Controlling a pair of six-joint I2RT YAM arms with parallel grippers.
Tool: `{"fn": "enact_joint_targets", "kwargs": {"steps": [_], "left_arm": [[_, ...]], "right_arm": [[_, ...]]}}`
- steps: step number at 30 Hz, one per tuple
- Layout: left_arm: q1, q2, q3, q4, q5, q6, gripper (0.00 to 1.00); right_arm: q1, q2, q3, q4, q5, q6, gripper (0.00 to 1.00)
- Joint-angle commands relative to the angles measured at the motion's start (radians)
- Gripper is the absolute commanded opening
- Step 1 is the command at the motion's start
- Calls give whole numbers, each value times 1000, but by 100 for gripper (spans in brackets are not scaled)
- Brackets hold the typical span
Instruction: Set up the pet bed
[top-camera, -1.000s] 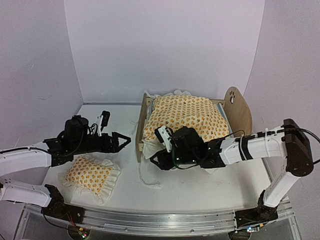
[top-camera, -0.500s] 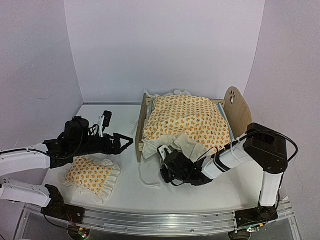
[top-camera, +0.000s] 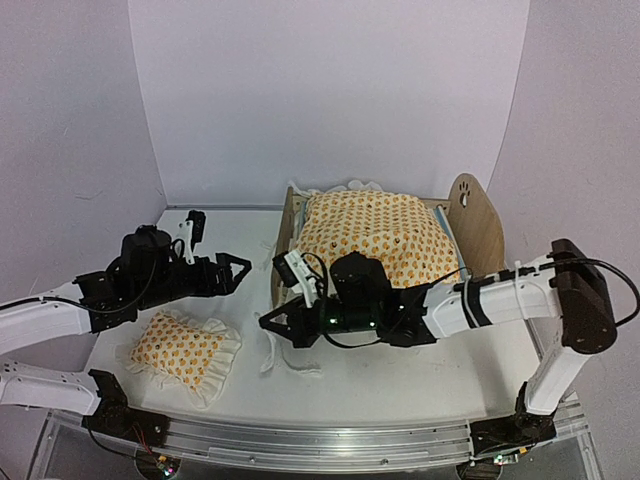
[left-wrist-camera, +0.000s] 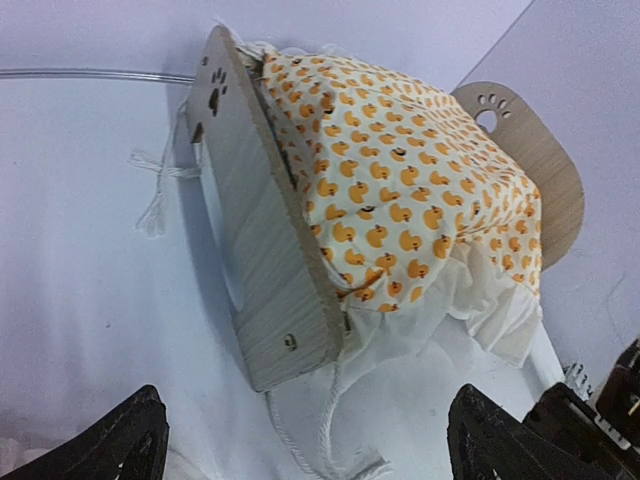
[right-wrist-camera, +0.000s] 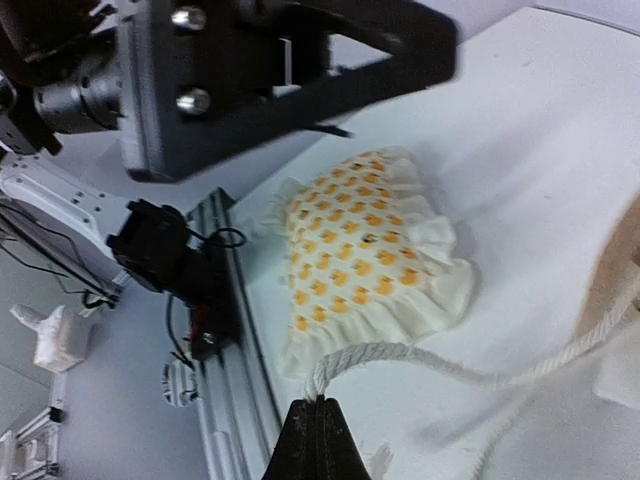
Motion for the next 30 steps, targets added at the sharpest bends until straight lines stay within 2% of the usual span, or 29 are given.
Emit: {"fn": "enact_joint_targets", "kwargs": {"steps": [1, 3, 5, 6, 9, 13, 14, 16, 21, 25, 27, 30], "left_arm": [[-2, -37, 72, -125, -152, -22, 98], [-2, -43, 77, -161, -157, -35, 98], [-2, -38, 81, -184, -144, -51, 99], [-2, -33, 85, -198, -138, -60, 99], [-1, -10, 81, -218, -128, -85, 99], [1, 80, 76, -229, -52, -110, 99], [0, 102, 76, -224, -21, -118, 99], [0, 140, 70, -202, 69, -127, 99], [-14, 197, 26, -127, 202, -153, 94], [-66, 215, -5, -100, 184, -199, 91], [-80, 216, -24, -76, 170, -211, 89], [-92, 189, -80, 4, 159, -226, 87]], "right_arm": [[1, 145, 140, 124, -206, 120, 0], [3, 212, 200, 111, -231, 130, 0], [9, 251, 230, 24, -201, 113, 0], [12, 258, 239, -53, -163, 79, 5], [21, 202, 211, -261, -34, -34, 24], [21, 63, 63, -346, 122, -106, 72], [21, 45, 29, -346, 136, -133, 78], [21, 42, -35, -324, 149, -188, 81], [38, 125, -79, -199, 197, -347, 79], [74, 192, -57, -191, 351, -431, 64], [92, 206, -82, -158, 432, -451, 51], [118, 211, -109, -147, 563, -432, 24]]}}
